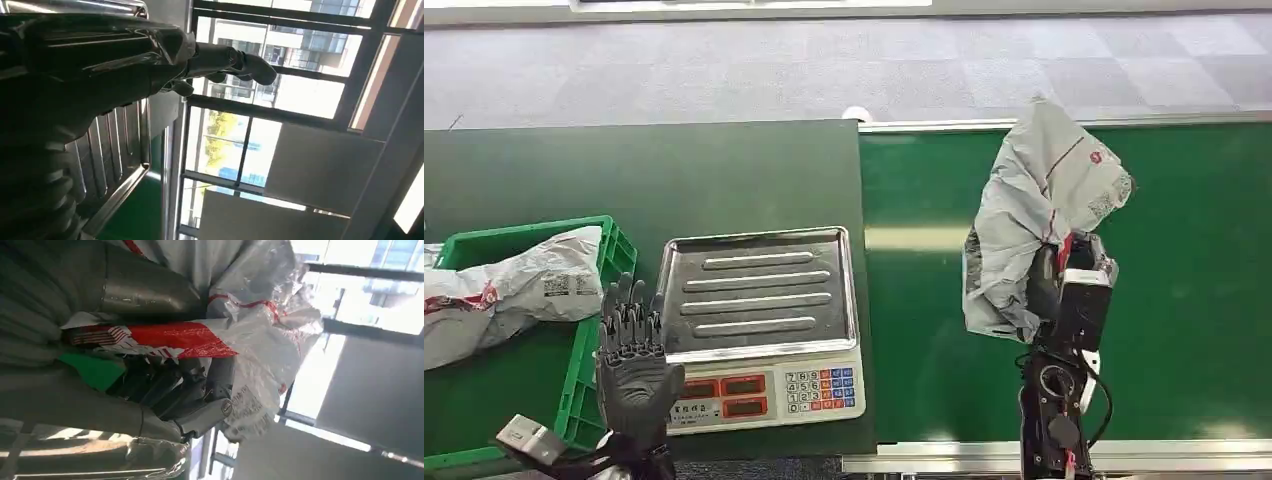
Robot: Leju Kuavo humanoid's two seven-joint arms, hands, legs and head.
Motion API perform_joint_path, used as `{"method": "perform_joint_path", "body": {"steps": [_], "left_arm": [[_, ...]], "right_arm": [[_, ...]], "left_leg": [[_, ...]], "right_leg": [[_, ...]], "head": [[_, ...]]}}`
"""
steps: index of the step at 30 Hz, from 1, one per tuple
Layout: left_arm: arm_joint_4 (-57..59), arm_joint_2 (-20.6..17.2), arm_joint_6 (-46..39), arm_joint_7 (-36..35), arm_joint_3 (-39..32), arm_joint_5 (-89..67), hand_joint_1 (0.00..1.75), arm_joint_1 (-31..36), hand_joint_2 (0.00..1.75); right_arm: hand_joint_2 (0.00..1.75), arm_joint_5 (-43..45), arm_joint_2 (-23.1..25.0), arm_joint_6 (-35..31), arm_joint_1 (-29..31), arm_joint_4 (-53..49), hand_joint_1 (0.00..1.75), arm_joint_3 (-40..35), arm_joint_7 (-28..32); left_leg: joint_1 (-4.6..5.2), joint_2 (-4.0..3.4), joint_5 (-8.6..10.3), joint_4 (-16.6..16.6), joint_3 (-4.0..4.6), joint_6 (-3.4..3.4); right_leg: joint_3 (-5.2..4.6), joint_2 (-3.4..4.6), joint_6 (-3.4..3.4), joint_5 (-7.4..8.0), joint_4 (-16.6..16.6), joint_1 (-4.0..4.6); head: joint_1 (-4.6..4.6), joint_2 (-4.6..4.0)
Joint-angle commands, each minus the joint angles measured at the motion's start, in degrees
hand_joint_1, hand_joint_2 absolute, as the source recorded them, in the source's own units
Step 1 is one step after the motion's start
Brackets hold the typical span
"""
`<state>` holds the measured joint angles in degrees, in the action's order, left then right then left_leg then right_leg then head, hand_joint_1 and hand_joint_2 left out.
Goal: Moved the parcel from conveyor to table for the left to box.
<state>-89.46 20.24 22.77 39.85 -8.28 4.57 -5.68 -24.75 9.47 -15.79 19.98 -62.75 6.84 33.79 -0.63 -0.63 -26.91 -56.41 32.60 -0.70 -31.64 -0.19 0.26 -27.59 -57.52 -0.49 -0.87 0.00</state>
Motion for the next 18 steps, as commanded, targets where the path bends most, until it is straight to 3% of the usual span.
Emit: {"method": "perform_joint_path", "body": {"steps": [1, 4, 9, 17, 18], "left_arm": [[1.87, -1.39, -2.62, 0.15, 1.48, -0.94, 0.0, 6.28, 1.75], [4.09, -1.43, -2.74, 0.15, 2.07, -0.4, 0.0, 8.9, 1.75], [5.17, -0.82, -3.94, 0.15, 3.07, -1.27, 0.0, 10.69, 1.75], [3.96, -0.86, -4.57, 0.15, 3.06, -0.98, 0.0, 10.01, 1.75], [3.75, -0.76, -4.88, 0.15, 2.95, -1.08, 0.0, 9.97, 1.75]], "right_arm": [[1.75, -7.15, 8.79, 12.6, 18.9, 21.1, 1.75, -14.94, -5.1], [1.75, -8.57, 10.53, 17.54, 21.18, 27.51, 1.75, -20.95, -4.92], [1.75, -5.57, 10.53, 18.57, 22.03, 31.49, 1.75, -28.75, -5.39], [1.75, -5.16, 10.53, 18.5, 22.24, 33.78, 1.75, -29.65, -6.07], [1.75, -5.58, 10.53, 18.12, 22.31, 34.22, 1.4, -29.7, -6.91]], "left_leg": [[0.01, -0.64, -0.01, -0.03, 0.03, -0.01], [-0.03, -0.48, 0.07, 0.03, 0.02, -0.04], [-0.09, -0.07, 0.08, 0.02, -0.01, -0.05], [-0.05, 0.04, 0.1, 0.01, 0.14, -0.05], [-0.05, 0.08, 0.12, 0.03, 0.13, -0.05]], "right_leg": [[-0.29, 0.65, -0.05, 0.16, -0.1, -0.01], [-0.27, 0.56, -0.07, 0.19, -0.03, 0.04], [-0.11, 0.15, 0.01, 0.05, 0.0, 0.08], [-0.18, 0.05, 0.0, 0.06, 0.01, 0.05], [-0.17, 0.04, -0.01, 0.07, 0.03, 0.05]], "head": [[-0.04, 0.0], [-0.07, 0.0], [-0.04, 0.0], [-0.02, 0.0], [-0.02, 0.0]]}}
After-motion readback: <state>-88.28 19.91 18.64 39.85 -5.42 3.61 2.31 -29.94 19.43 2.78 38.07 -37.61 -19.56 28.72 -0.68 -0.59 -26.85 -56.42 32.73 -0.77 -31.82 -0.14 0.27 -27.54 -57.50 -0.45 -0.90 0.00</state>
